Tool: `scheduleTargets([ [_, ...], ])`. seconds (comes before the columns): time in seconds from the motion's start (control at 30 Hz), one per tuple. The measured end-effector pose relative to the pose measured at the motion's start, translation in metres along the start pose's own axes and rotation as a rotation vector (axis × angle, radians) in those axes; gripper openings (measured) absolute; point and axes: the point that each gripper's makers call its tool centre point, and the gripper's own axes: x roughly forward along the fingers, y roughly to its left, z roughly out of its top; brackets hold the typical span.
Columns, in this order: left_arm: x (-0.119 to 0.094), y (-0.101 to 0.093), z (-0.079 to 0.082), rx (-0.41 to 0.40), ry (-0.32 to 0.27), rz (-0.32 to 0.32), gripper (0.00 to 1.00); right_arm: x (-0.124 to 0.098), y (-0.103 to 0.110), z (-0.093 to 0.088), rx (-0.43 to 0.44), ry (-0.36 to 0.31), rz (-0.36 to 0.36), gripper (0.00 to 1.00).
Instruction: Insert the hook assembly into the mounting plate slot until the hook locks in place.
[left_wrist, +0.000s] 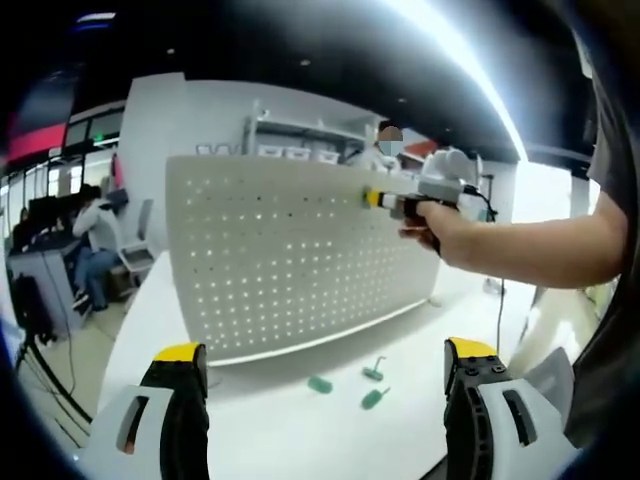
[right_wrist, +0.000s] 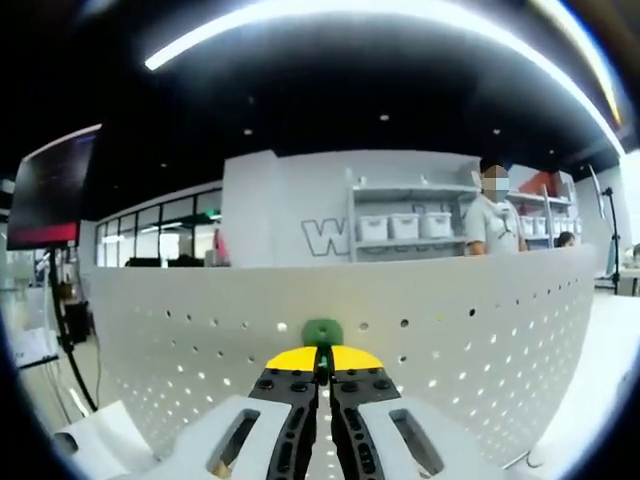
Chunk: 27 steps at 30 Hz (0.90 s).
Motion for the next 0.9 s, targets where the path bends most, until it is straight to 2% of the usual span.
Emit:
scheduleTargets([
  [0.47,-0.009,0.007,-0.004,-0.015,0.001,0.024,1.0,0.001,0.003,-0.006,0.003,0.044,-0.007,0.02],
  [0.9,-0.009,0.005,-0.005,-0.011,0.002,0.021,1.0,-0.001,0.006,-0.018,0.023,0.095,0.016,0.14],
])
